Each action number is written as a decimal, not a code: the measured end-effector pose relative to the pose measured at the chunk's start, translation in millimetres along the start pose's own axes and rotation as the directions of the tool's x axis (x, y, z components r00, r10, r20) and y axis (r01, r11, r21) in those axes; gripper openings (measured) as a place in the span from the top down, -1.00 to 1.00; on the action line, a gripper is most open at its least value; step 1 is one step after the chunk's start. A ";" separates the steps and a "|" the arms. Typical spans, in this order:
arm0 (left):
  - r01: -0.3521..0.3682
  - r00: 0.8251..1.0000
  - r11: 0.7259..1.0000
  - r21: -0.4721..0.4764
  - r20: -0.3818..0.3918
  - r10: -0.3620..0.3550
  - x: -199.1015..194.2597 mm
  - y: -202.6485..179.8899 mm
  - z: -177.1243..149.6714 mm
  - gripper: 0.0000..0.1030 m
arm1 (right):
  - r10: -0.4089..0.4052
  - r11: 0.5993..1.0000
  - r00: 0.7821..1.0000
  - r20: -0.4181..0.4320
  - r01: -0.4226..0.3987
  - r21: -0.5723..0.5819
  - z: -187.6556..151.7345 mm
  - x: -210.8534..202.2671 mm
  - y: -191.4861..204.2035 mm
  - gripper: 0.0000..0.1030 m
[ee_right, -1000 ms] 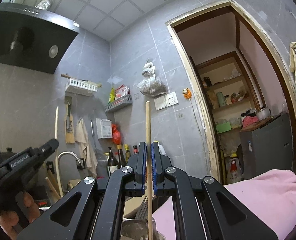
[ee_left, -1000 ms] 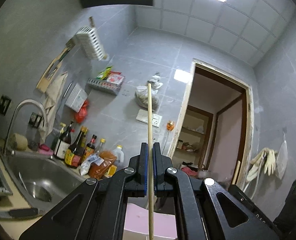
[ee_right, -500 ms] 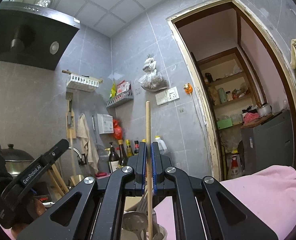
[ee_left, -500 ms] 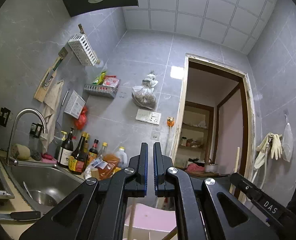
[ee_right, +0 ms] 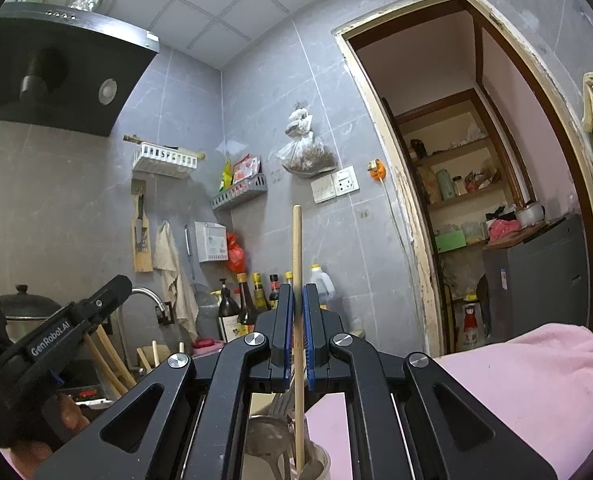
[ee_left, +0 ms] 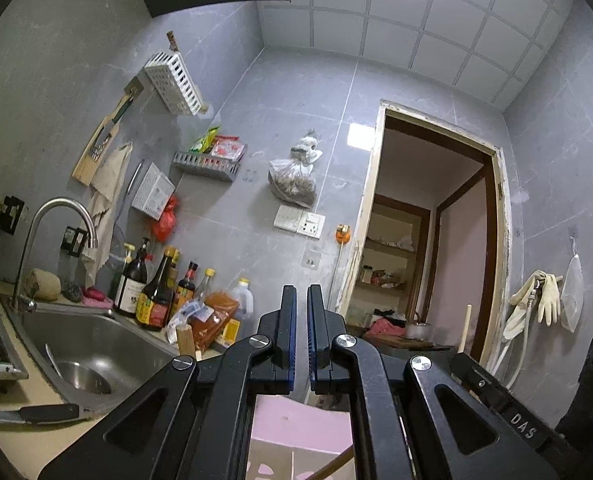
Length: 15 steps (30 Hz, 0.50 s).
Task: Organize utensils
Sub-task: 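Open both tools to drop the chopsticks into the holder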
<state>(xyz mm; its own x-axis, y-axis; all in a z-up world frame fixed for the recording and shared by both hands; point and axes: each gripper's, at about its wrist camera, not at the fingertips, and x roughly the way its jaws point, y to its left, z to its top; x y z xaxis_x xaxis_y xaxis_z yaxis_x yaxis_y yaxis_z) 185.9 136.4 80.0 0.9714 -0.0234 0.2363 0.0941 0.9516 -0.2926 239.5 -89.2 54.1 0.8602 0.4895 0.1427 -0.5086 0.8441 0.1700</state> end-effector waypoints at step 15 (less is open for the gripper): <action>-0.017 0.981 0.999 0.030 -0.193 0.022 -21.5 -1.5 18.4 0.81 | -0.015 1.000 0.995 -0.103 0.016 0.012 -3.7 2.4 -3.5 0.78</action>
<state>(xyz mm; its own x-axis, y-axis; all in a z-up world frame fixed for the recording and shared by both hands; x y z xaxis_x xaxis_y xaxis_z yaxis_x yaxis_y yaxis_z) 160.9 141.1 92.5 0.9970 -0.0611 0.0469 0.0715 0.9605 -0.2688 243.5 -90.1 50.2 0.8670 0.4968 0.0394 -0.4950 0.8493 0.1838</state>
